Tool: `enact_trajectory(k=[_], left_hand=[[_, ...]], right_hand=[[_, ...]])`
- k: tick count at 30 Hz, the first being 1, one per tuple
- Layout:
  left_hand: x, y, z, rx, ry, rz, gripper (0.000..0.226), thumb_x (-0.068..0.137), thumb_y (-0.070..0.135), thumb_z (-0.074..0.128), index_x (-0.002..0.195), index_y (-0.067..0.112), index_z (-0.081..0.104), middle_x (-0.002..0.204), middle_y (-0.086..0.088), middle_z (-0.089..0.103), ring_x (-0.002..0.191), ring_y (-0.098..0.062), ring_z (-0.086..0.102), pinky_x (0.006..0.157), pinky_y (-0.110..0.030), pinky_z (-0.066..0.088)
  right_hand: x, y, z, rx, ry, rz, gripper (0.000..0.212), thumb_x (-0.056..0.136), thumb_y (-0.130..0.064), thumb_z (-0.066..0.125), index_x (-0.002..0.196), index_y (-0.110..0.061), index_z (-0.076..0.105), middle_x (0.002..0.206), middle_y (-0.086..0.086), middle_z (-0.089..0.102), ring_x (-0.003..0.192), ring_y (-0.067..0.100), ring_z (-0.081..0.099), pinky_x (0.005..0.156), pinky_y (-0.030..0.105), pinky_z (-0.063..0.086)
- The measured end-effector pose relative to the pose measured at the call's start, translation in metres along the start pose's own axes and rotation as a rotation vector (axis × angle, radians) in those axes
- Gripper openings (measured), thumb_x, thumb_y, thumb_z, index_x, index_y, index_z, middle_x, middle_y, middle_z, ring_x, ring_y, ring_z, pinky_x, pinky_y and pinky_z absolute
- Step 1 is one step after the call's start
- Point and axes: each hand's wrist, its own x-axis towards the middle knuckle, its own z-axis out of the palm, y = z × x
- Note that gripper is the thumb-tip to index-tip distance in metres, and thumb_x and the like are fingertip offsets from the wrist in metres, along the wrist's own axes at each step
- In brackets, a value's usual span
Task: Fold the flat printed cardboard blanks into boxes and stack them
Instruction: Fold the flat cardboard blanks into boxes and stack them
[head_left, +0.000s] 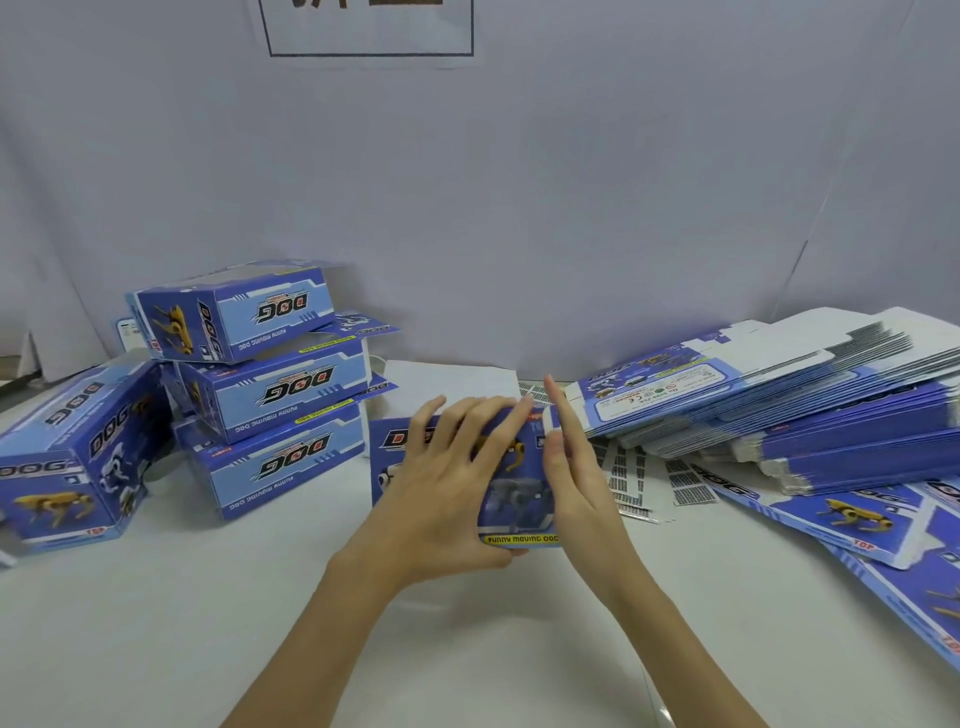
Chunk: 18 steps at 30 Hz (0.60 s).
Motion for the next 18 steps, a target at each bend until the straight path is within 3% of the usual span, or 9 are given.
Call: enact_trajectory(k=[4,7,9,11,13,14,16,18], left_hand=[[0.001,0.002,0.001,0.008,-0.044,0.050,0.116,0.073,0.077,0.065,0.166,0.023,0.019,0.164,0.003,0.029,0.153,-0.021,0.028,0.127,-0.049,0.017],[0.001,0.004,0.001,0.004,0.017,0.024,0.117,0.075,0.079,0.065,0.165,0.021,0.020,0.162,0.001,0.032,0.150,-0.022,0.031,0.125,-0.050,0.021],[0.002,0.002,-0.005,-0.013,0.081,-0.041,0.119,0.076,0.083,0.064,0.165,0.018,0.020,0.160,-0.002,0.034,0.146,-0.025,0.035,0.120,-0.051,0.026],[0.003,-0.002,-0.015,-0.132,0.161,-0.137,0.119,0.074,0.082,0.068,0.165,0.021,0.021,0.160,0.000,0.034,0.144,-0.023,0.037,0.117,-0.048,0.031],[0.004,-0.008,-0.024,-0.472,0.245,-0.264,0.112,0.076,0.074,0.075,0.165,0.032,0.021,0.158,0.005,0.038,0.143,-0.019,0.042,0.114,-0.036,0.039],[0.004,-0.010,-0.027,-0.710,0.275,-0.342,0.105,0.077,0.070,0.076,0.163,0.037,0.025,0.154,0.006,0.045,0.138,-0.019,0.048,0.109,-0.033,0.046],[0.003,-0.010,-0.033,-1.231,0.301,-0.529,0.085,0.074,0.073,0.076,0.147,0.038,0.050,0.130,-0.002,0.067,0.115,-0.025,0.069,0.088,-0.038,0.061],[0.002,-0.007,-0.031,-1.624,0.233,-0.662,0.067,0.074,0.079,0.072,0.118,0.028,0.073,0.105,-0.006,0.078,0.088,-0.027,0.078,0.071,-0.042,0.064]], right_hand=[[0.001,0.004,0.003,-0.033,0.062,-0.027,0.047,0.112,-0.042,0.035,0.155,-0.061,0.033,0.158,-0.022,0.038,0.153,0.009,0.037,0.122,0.053,0.039],[0.000,-0.001,0.006,0.002,0.046,0.022,0.045,0.111,-0.050,0.033,0.152,-0.067,0.032,0.151,-0.020,0.046,0.145,0.010,0.049,0.115,0.049,0.048],[0.003,-0.009,-0.001,0.175,-0.002,0.092,0.048,0.107,-0.059,0.033,0.155,-0.059,0.036,0.149,-0.015,0.059,0.134,0.014,0.062,0.102,0.040,0.059],[0.008,-0.018,-0.018,0.384,0.047,0.190,0.055,0.103,-0.063,0.035,0.148,-0.042,0.057,0.138,-0.007,0.070,0.122,0.013,0.070,0.090,0.028,0.060],[0.013,-0.024,-0.033,0.547,0.073,0.231,0.052,0.105,-0.058,0.038,0.124,-0.030,0.078,0.126,0.005,0.075,0.108,0.021,0.074,0.086,0.033,0.060],[0.014,-0.024,-0.035,0.541,0.070,0.232,0.051,0.104,-0.056,0.041,0.119,-0.026,0.080,0.124,0.010,0.075,0.107,0.026,0.074,0.089,0.038,0.060],[0.012,-0.022,-0.029,0.368,0.037,0.227,0.048,0.103,-0.053,0.049,0.135,-0.026,0.071,0.132,0.014,0.072,0.118,0.029,0.071,0.101,0.044,0.057],[0.007,-0.017,-0.017,0.219,-0.058,0.220,0.049,0.102,-0.055,0.057,0.147,-0.036,0.058,0.141,0.005,0.068,0.122,0.022,0.069,0.095,0.037,0.059]])
